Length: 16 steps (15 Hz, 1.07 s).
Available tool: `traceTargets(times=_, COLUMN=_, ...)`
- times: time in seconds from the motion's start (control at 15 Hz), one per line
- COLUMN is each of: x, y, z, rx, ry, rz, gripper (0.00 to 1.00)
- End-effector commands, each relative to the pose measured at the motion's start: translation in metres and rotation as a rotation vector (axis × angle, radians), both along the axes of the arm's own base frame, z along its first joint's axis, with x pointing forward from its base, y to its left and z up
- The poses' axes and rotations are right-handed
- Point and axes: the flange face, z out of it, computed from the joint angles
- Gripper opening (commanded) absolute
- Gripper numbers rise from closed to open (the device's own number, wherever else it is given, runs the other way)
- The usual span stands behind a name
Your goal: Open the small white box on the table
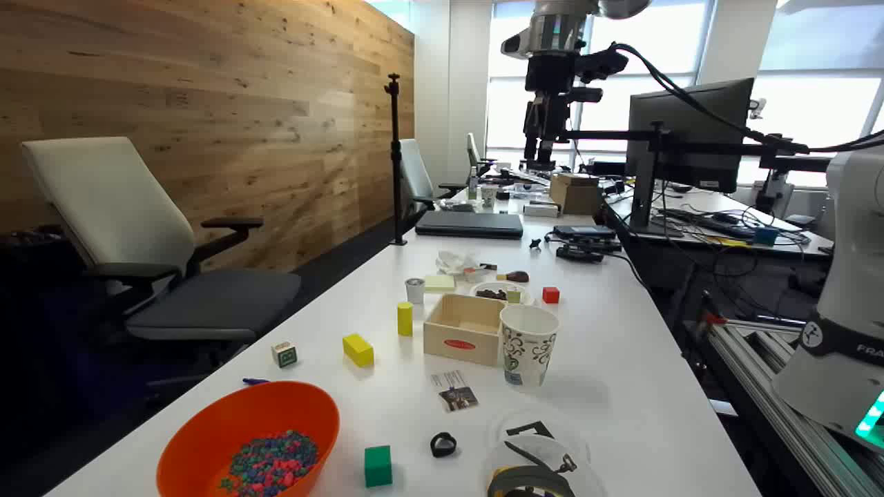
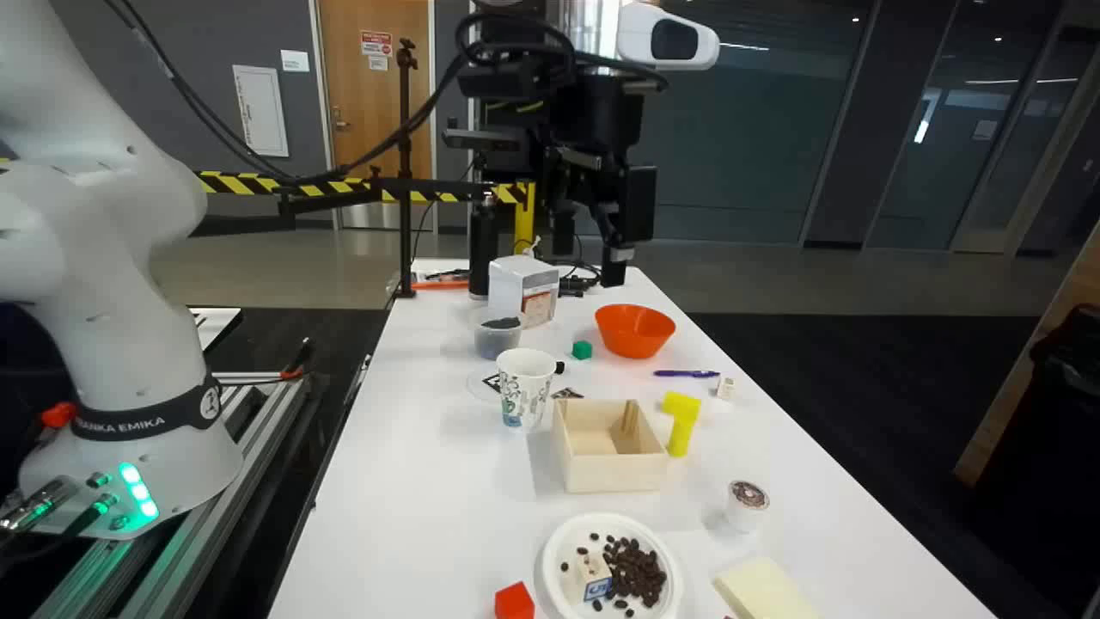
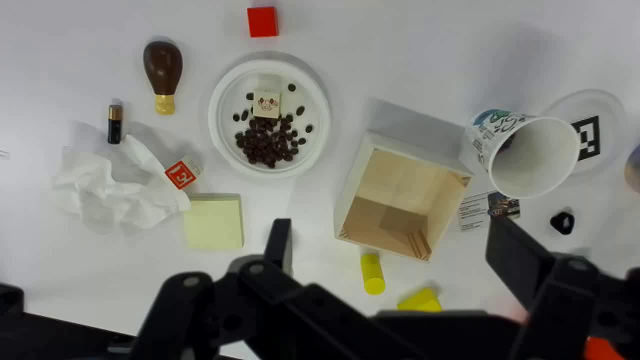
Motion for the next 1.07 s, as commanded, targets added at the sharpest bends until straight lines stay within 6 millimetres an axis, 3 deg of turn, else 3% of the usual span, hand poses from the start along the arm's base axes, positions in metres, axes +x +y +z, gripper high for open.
traceTargets(times=0.0, x=0.000, y=0.000, z=0.001, rx=0.000, ry=0.001, rz=0.000, gripper=1.00)
traceTargets(times=0.53, x=0.000, y=0.000, z=0.001, rx=0.000, ry=0.000, rz=0.000, gripper=1.00)
traceTargets(times=1.0, x=0.073, y=-0.005, z=-0.001, rx=-0.080, ry=-0.175, rz=0.306, gripper=1.00)
